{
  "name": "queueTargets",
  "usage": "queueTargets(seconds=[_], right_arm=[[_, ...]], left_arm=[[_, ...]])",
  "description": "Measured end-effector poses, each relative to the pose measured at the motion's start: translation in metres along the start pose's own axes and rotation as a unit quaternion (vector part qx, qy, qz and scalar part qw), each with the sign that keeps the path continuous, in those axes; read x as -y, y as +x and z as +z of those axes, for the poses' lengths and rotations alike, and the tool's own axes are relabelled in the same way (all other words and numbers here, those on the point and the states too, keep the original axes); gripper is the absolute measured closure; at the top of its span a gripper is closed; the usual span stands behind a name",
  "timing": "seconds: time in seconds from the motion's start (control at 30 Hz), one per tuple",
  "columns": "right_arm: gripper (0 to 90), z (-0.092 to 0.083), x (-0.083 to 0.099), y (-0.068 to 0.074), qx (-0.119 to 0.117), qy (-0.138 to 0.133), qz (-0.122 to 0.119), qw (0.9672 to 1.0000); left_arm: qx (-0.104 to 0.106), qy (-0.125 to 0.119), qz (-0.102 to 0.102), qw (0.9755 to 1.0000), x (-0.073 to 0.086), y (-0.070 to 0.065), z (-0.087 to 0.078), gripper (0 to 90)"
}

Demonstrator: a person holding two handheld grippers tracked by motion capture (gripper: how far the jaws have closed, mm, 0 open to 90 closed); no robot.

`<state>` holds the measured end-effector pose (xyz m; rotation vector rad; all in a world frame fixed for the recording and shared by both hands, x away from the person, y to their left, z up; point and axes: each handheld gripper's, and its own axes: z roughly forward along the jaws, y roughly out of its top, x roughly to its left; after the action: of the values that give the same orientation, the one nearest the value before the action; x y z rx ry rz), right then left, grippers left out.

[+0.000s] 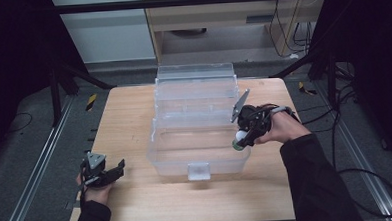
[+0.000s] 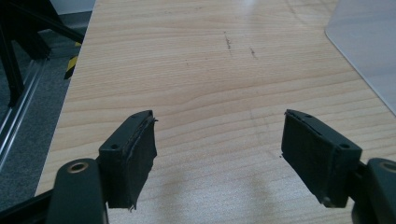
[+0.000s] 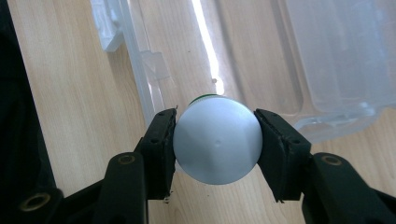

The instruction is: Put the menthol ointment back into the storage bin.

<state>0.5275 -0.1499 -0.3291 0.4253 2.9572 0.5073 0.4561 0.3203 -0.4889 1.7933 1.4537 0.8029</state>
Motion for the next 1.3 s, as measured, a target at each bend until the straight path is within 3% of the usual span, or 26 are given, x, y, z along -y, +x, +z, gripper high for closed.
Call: queueTargets(seconds=[0.63,1.1,1.3], right_arm=[[50.4,0.040,0.009,-0.001,-0.013,0.016,0.003,0.9998],[50.4,0.058,0.017,-0.003,-0.014,0.027,0.009,0.9995],[50.2,0.063,0.017,-0.002,-0.015,0.034,0.001,0.9993]], left_arm=[[0.000,0.000,0.001,1.0000,0.000,0.000,0.000,25.6],[-0.001,0.002,0.003,1.0000,0.000,-0.001,0.000,25.7],[-0.001,0.002,0.003,1.0000,0.000,-0.001,0.000,25.7]])
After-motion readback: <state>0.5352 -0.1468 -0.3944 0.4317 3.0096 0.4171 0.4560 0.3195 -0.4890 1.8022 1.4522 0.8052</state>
